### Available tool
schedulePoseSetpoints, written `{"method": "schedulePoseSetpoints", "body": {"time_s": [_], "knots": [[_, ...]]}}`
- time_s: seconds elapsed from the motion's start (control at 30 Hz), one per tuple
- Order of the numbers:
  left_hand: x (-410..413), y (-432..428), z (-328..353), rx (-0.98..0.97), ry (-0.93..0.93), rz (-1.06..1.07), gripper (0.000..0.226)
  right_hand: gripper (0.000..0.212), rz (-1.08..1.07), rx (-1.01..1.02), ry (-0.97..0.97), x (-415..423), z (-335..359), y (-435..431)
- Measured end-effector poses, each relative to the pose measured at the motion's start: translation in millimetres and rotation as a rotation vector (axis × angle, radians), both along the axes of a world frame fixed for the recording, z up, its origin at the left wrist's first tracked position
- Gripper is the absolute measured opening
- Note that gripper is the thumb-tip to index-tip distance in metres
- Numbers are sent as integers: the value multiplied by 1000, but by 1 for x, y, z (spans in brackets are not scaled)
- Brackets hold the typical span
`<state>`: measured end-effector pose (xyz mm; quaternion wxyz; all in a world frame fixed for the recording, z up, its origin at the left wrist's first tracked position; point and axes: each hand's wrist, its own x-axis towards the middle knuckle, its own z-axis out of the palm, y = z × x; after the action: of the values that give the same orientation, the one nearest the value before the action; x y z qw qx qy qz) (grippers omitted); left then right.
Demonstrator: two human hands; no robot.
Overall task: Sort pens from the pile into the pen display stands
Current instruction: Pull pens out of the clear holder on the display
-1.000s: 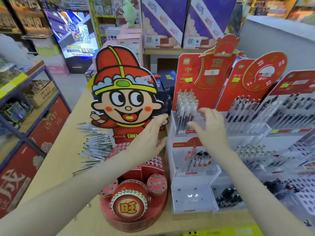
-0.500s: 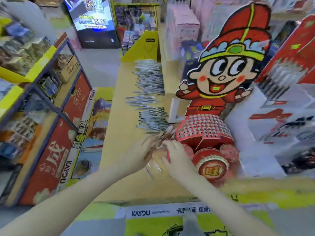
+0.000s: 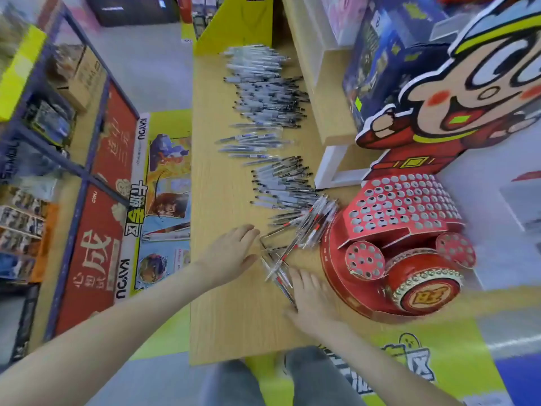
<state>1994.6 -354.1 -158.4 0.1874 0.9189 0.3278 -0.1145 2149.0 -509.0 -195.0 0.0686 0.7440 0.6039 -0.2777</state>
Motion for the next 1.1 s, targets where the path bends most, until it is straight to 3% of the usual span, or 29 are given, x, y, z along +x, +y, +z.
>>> {"method": "schedulePoseSetpoints", "body": {"time_s": [0.17, 0.27, 0.37, 0.4, 0.5, 0.57, 0.67, 0.77, 0.9, 1.0, 1.1], "knots": [[7, 41, -24, -13, -43, -142, 51, 79, -88, 77, -70, -1, -16, 13], [11, 67, -27, -49, -59, -265, 50, 78, -232, 162, -264, -6, -17, 23], [13, 90, -31, -74, -88, -364, 49, 33, -489, 356, -484, -15, -23, 26], [15, 97, -33, -96, -96, -390, 48, 26, -596, 363, -476, -18, -27, 26], [25, 107, -40, -150, -95, -444, 50, 19, -1175, 293, -45, -44, -22, 28], [33, 106, -41, -210, -113, -419, 50, 28, -1540, 195, 203, -61, -21, 34], [45, 101, -45, -341, -143, -350, 47, 28, -1862, 321, 553, -76, -21, 54], [53, 94, -51, -466, -112, -300, 41, 29, -1893, 457, 671, -74, -20, 75], [72, 87, -51, -401, -91, -252, 46, 74, -1892, 438, 479, -56, -31, 105], [94, 87, -50, -272, 3, -277, 50, 84, -1825, 400, 330, -42, -32, 123], [112, 83, -49, -277, 91, -300, 51, 92, -1586, 228, 196, -43, -31, 130]]}}
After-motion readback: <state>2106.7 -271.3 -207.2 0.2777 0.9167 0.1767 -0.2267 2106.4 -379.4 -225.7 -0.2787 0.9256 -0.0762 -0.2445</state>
